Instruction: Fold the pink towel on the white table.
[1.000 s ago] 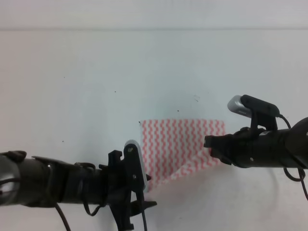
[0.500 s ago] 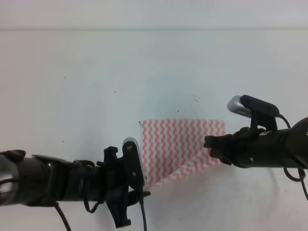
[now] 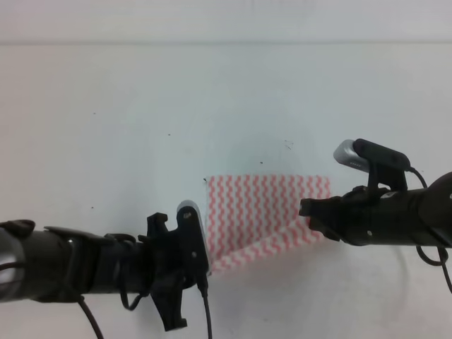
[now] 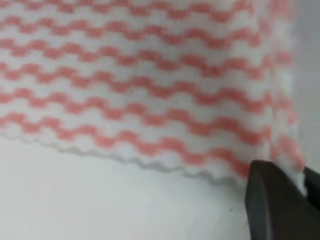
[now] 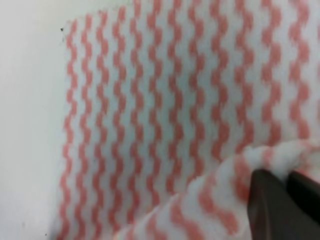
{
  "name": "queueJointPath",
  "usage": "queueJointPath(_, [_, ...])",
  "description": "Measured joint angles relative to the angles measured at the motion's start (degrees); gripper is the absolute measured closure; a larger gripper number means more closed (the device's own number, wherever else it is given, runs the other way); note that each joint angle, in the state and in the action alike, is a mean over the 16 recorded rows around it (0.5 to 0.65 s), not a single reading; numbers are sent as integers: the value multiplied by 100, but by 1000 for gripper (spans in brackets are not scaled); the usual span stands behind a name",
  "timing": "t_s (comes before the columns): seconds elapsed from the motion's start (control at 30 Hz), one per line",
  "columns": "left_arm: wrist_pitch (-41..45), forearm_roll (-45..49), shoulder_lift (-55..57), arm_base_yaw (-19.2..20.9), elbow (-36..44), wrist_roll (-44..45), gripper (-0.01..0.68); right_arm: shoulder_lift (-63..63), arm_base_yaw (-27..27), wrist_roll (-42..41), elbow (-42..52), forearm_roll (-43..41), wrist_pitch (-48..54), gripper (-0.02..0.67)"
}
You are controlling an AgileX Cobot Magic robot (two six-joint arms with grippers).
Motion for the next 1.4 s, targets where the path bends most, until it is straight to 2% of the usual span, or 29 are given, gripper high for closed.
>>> queueJointPath(0.13, [-34, -30, -91, 3, -116, -233, 675, 7, 1, 2, -2, -1, -24, 666])
queueJointPath(0.6, [-196, -31, -172, 4, -656, -1133, 675, 2, -30, 7, -84, -5, -166, 666])
queueJointPath(1.4, [-590, -86, 58, 4, -998, -1205, 675, 0, -180, 4, -103, -67, -588, 666])
